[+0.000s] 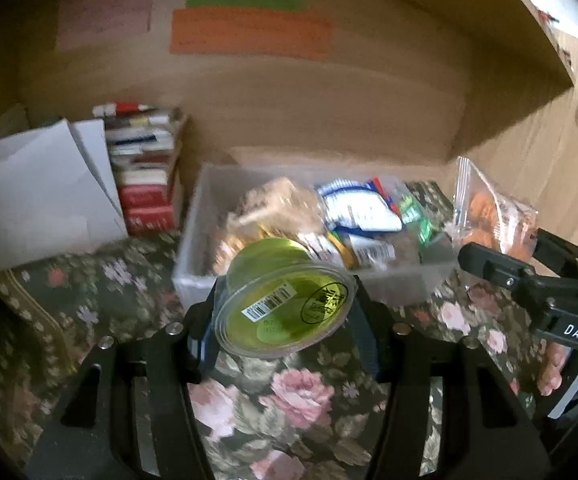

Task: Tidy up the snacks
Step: 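Lower the green cup and cracker bag into the clear box and release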

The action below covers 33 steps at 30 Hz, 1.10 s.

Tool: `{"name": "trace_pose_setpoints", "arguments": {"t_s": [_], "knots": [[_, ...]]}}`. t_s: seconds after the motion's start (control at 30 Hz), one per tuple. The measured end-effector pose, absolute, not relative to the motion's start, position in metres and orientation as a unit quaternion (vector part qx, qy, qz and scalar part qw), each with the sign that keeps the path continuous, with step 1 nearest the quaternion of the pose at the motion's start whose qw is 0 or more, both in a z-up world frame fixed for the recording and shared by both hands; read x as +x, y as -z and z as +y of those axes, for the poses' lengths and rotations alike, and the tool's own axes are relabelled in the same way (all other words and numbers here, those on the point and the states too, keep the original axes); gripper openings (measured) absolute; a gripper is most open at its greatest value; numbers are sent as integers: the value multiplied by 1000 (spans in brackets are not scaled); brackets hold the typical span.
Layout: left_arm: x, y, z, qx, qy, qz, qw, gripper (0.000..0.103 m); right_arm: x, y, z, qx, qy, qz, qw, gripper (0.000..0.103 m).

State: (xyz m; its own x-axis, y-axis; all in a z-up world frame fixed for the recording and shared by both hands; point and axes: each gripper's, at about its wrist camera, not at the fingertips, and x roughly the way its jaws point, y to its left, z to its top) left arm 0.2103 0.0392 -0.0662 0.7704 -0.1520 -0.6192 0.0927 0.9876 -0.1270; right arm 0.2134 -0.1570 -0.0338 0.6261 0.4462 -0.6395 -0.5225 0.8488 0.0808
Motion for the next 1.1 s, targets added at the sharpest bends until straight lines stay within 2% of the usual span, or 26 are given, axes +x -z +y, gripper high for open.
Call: {"name": "trace_pose_setpoints", "arguments": {"t_s": [0.27,0.73,0.87,1.0,1.1], "knots": [[217,53,56,-50,44,314,947,56,237,31,-132,-67,-275,330,901,60],[259,71,55,-41,41,331,942,56,275,65,-104,-81,-270,370,885,60],[264,77,56,-43,36,340,939,57,279,69,-107,-74,-262,381,884,64],[259,72,55,-43,39,334,941,65,279,67,-115,-58,-259,381,886,79],[249,64,54,-41,37,321,945,68,274,60,-117,-56,-255,369,892,80]]}}
